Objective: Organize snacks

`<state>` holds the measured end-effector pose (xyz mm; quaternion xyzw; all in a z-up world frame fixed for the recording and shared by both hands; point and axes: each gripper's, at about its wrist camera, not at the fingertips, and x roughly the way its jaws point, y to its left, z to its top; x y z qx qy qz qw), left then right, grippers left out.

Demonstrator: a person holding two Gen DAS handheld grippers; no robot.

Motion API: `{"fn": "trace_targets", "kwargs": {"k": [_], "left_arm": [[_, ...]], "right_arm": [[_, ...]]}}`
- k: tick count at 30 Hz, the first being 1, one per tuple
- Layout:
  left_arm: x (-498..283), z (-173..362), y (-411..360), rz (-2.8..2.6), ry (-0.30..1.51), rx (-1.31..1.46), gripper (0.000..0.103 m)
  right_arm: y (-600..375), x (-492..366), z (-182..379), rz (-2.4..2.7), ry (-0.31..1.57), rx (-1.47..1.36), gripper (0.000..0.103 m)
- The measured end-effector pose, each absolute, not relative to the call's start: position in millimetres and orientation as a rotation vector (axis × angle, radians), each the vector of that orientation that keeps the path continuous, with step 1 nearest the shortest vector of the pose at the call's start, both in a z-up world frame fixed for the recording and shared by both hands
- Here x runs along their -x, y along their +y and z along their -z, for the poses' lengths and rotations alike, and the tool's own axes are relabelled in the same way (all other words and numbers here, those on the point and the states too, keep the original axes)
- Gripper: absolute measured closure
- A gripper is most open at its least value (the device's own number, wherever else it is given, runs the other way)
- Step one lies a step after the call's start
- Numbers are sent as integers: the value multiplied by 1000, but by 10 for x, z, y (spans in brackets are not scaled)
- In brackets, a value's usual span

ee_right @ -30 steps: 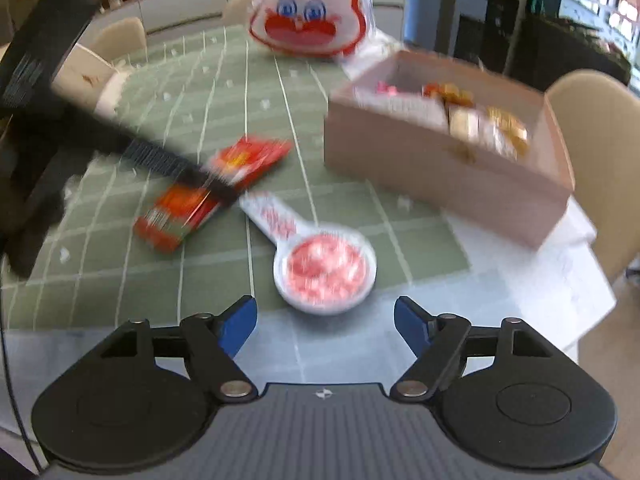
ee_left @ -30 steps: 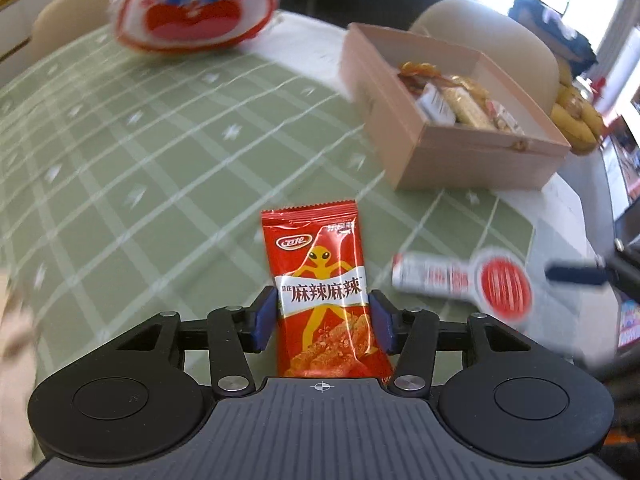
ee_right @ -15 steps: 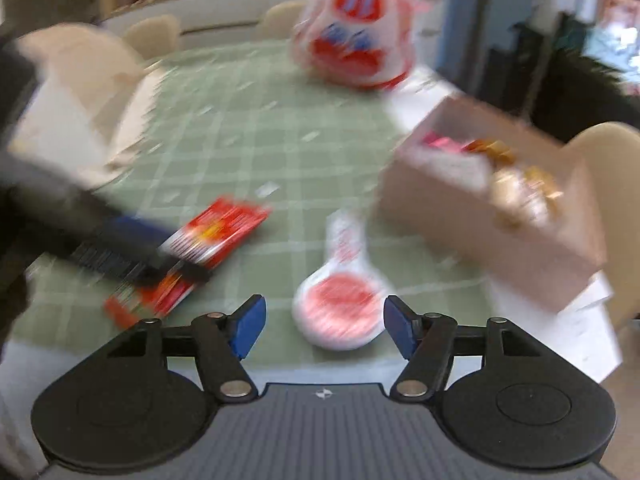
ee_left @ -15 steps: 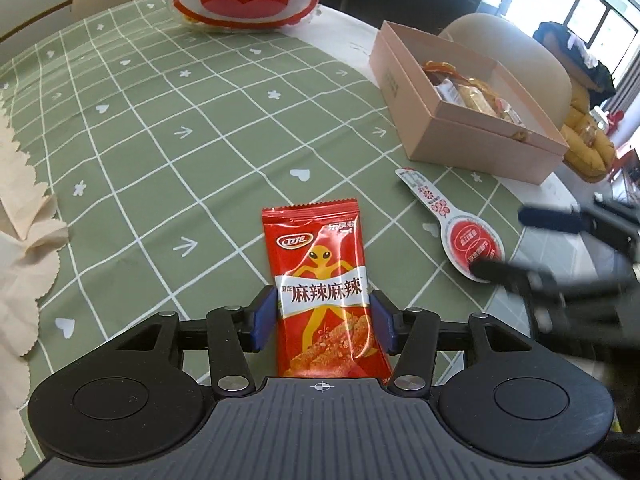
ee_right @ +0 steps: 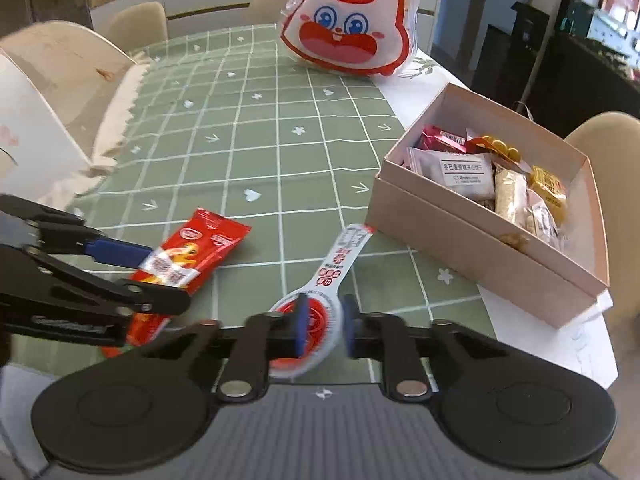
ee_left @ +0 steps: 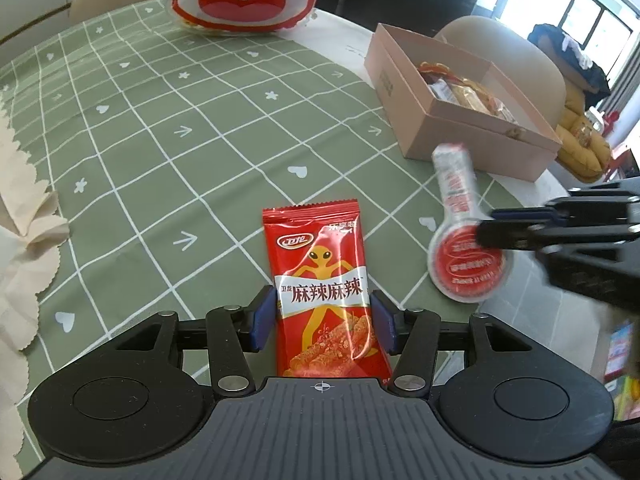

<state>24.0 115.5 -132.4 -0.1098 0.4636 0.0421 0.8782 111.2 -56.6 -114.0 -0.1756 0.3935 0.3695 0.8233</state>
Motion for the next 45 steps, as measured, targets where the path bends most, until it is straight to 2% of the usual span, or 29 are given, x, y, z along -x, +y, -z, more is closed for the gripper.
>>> {"fn": "trace_targets", "kwargs": {"k": [3, 9, 11, 13, 14, 17, 23, 29, 33, 36, 38, 40, 43, 45], "left_arm": [[-192, 1334, 1035, -101, 956, 155, 46], [-134, 1335, 918, -100, 953, 121, 46], [-120, 1331, 917, -91, 954, 138, 46], [-103, 1333, 900, -92, 951, 131, 46], [-98, 1335, 893, -93, 950, 126, 46], [-101, 1337, 881, -95, 948, 118, 46], [-98, 1342, 904, -85, 944, 126, 46], [-73, 1353, 889, -89, 924, 132, 46], [-57, 1356, 888, -87, 916, 131, 45], [-58, 1356, 898, -84, 915, 136, 45], [-56, 1355, 899, -84, 913, 137, 45], [-55, 1357, 896, -85, 912, 134, 45], [-55, 1359, 890, -84, 912, 126, 45], [-56, 1362, 875, -83, 912, 113, 45]], "right_arm": [[-721, -1047, 1064, -795, 856, 340, 97], [-911, -928, 1145, -734, 814, 361, 95], [-937, -923, 1177, -693, 800, 341, 80], [-968, -915, 1195, -685, 816, 299, 47], [-977, -895, 1206, -679, 820, 273, 45], [-934, -792, 1251, -684, 810, 273, 45], [-644, -620, 1410, -670, 703, 509, 45], [-761, -869, 1381, -717, 779, 377, 44], [-727, -1054, 1452, -725, 819, 303, 36], [-660, -1116, 1524, -734, 861, 293, 35], [-619, -1088, 1537, -731, 857, 326, 39], [-604, -1054, 1512, -754, 855, 347, 65], [-634, -989, 1423, -770, 848, 367, 81], [-701, -960, 1341, -792, 850, 345, 88]]}}
